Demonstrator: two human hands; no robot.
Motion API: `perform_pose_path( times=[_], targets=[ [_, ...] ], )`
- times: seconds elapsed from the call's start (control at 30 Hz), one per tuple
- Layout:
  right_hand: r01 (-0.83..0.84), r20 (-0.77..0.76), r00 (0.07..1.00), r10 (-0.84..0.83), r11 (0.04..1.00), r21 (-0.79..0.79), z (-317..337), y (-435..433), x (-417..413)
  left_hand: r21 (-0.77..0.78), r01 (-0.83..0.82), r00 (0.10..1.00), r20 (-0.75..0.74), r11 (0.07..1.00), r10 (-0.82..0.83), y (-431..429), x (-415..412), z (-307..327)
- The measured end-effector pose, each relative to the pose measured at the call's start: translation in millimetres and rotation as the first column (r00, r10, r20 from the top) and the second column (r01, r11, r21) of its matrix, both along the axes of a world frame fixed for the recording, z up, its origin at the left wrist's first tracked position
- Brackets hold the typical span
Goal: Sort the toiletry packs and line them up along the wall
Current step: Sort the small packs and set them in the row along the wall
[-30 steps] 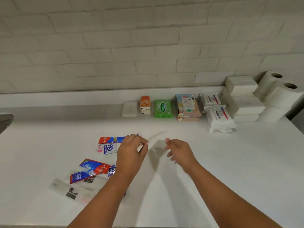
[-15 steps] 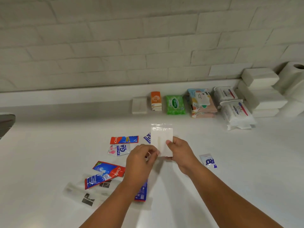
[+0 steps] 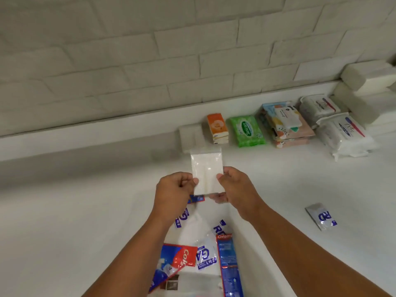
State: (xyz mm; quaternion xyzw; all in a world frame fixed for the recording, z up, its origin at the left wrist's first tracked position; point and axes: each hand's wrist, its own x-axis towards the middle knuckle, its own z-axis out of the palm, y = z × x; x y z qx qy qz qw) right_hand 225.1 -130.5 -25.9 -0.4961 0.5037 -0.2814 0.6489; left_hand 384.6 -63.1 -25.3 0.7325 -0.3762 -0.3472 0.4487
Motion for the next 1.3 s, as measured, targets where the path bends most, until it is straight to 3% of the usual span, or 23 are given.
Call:
perform_pose_path(
  times=[0.13,0.27,0.43,0.53,0.83,0.97,1.3],
  targets=[
    [0.023,-0.077,0.996,-0.034,0.990,-0.143,-4.7,-33.1,37.3,-0.027,-0.034,0.999,0.003,0.999,0.034,-50.3,43.1,-5.3],
    [-0.059,-0.297,0.954,-0.045,0.941,-0.333,-7.9,-60.7,68.2,-0.005,-0.061,0.998,-0.030,0.998,0.061,-93.1,73.7,-17.9],
    [-0.149,-0.474,0.880,-0.007,0.945,-0.292,-8.9,-76.6,87.6,0.058,-0.114,0.985,-0.126,0.992,0.121,-132.5,95.1,-40.6],
    [-0.164,-0.489,0.872,0.016,0.951,-0.261,-17.6,-83.3,94.5,0.096,-0.129,0.980,-0.137,0.987,0.142,-146.6,101.9,-50.7],
    [-0.175,-0.520,0.854,0.009,0.946,-0.271,-24.3,-85.2,104.9,0.151,-0.122,0.993,0.026,0.981,0.119,-159.8,106.7,-55.1],
    [-0.187,-0.521,0.853,0.018,0.944,-0.273,-21.3,-83.9,104.3,0.135,-0.144,0.989,0.002,0.980,0.145,-159.7,105.7,-55.8],
    [-0.232,-0.518,0.855,0.033,0.917,-0.324,-17.5,-42.4,73.2,0.002,-0.039,0.967,0.251,0.999,0.037,-88.3,80.6,-31.9]
  ],
)
